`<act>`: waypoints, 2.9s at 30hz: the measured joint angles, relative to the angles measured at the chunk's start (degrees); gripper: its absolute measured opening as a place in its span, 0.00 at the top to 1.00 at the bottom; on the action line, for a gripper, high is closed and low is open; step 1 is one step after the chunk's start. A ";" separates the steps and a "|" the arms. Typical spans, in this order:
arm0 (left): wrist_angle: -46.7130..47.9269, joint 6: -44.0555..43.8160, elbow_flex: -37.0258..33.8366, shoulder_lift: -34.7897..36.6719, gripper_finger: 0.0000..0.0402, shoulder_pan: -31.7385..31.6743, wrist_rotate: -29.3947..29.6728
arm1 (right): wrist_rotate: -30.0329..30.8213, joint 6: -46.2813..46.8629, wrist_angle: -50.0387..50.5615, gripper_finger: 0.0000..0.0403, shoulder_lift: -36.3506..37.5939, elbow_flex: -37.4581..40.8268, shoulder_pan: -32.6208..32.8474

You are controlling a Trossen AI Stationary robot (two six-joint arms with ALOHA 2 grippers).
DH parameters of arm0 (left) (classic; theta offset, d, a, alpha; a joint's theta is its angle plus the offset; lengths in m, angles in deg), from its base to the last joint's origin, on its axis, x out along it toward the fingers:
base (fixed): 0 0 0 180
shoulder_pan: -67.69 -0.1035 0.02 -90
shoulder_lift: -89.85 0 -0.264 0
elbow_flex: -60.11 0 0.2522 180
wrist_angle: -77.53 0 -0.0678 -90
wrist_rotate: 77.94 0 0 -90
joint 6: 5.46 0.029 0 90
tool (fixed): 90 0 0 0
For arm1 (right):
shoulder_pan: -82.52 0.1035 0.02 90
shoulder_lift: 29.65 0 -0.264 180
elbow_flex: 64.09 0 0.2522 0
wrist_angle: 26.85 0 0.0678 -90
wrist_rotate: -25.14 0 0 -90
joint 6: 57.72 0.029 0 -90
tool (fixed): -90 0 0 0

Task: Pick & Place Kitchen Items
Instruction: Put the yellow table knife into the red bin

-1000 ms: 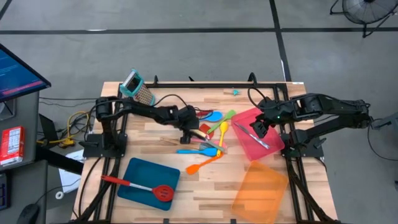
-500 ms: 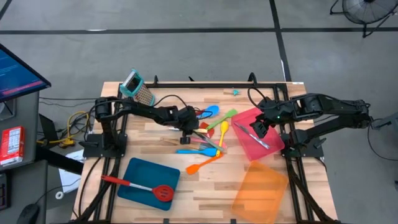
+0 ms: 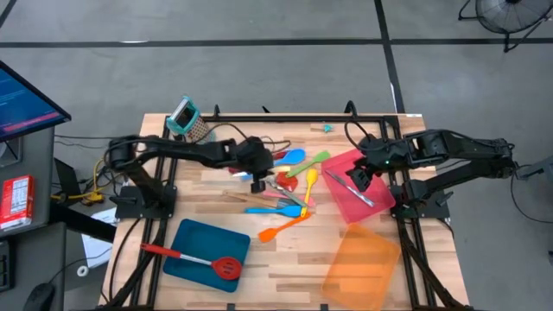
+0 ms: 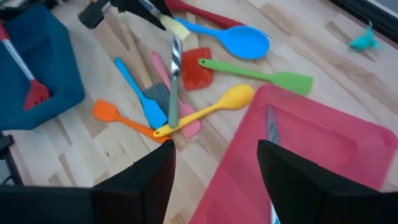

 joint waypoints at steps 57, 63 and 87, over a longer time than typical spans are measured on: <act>-36.65 -40.05 0.15 23.30 0.90 17.67 -14.87 | -21.64 -46.97 -54.04 0.45 -28.37 -25.29 1.53; -36.60 -40.03 0.15 22.64 0.90 17.28 -14.87 | -24.10 -46.97 -55.19 0.45 -28.22 -25.38 1.55; -37.74 -39.97 0.15 21.89 0.90 16.69 -15.47 | -30.39 -43.50 -55.29 0.68 -30.64 -25.31 0.61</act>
